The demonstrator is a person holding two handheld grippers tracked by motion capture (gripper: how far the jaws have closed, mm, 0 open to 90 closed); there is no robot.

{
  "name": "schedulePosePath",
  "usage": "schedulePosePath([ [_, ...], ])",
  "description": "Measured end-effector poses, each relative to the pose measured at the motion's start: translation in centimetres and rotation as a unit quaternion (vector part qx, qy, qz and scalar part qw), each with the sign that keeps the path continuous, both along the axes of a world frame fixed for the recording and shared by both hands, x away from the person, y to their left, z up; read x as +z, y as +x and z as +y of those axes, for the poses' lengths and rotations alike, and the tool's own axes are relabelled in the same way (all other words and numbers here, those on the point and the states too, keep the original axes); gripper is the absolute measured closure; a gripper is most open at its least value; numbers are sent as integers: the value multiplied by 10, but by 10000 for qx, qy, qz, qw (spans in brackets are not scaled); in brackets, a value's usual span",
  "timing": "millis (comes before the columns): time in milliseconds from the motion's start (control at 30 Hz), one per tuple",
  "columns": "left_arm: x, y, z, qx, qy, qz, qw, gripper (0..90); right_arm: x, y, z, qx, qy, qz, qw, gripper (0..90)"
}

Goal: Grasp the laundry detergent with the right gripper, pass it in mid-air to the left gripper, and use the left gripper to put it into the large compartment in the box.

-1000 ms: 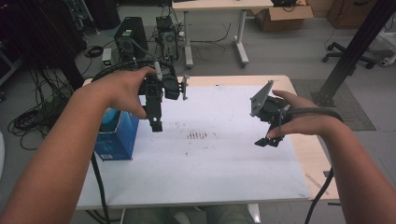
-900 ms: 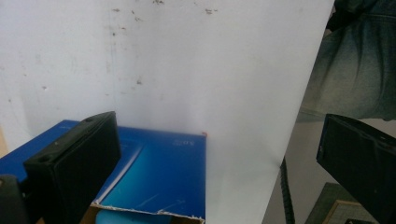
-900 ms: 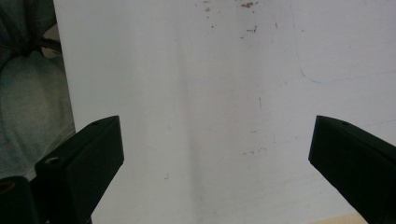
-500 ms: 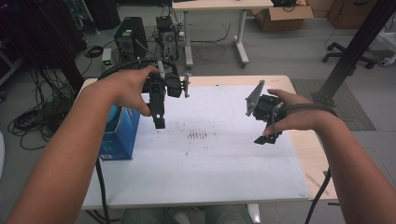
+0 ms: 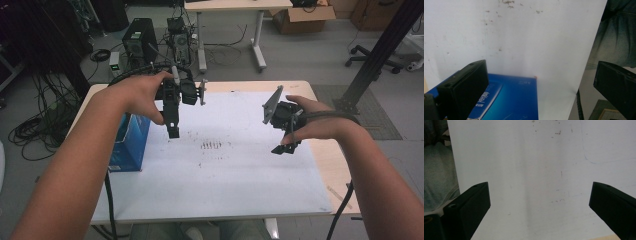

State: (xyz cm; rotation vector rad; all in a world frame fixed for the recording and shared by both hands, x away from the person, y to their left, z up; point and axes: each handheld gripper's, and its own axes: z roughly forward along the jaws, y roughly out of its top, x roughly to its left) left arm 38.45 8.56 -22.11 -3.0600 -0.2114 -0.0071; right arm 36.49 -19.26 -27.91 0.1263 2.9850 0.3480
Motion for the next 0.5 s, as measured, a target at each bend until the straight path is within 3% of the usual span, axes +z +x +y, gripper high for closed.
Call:
schedulePosePath([
  [500, 0, 0, -1, 17, -7, 19, 10000, 2, 0, 1, 0, 14, 30, 17, 10000, 37],
])
